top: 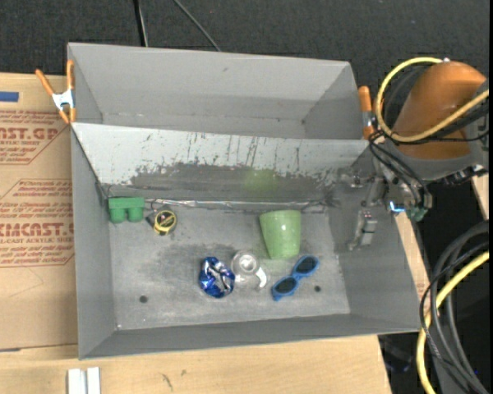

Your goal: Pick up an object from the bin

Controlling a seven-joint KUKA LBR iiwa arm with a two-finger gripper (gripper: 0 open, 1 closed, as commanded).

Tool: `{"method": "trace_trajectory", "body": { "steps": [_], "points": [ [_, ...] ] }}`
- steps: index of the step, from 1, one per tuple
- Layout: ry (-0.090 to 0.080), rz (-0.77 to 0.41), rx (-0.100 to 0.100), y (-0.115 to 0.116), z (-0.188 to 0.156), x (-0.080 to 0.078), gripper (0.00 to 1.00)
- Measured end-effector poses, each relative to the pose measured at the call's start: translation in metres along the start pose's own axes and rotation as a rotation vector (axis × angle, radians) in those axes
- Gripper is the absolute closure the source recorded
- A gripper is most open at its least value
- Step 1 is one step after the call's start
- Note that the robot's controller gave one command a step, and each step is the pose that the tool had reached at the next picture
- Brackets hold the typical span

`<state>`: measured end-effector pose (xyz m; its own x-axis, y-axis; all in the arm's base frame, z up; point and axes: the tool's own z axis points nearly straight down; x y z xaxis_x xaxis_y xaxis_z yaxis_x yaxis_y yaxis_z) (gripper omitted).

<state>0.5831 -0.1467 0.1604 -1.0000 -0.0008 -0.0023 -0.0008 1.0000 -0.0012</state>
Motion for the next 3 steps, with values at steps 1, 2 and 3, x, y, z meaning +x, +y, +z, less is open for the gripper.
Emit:
{"method": "trace_trajectory", "body": {
  "steps": [1,2,3],
  "points": [
    [0.004,-0.323,-0.004,0.085,0.092,0.032,0.00],
    [0.003,-0.985,-0.005,0.120,0.078,0.102,0.00],
    [0.000,-0.984,-0.003,0.120,0.077,0.101,1.00]
  ]
}}
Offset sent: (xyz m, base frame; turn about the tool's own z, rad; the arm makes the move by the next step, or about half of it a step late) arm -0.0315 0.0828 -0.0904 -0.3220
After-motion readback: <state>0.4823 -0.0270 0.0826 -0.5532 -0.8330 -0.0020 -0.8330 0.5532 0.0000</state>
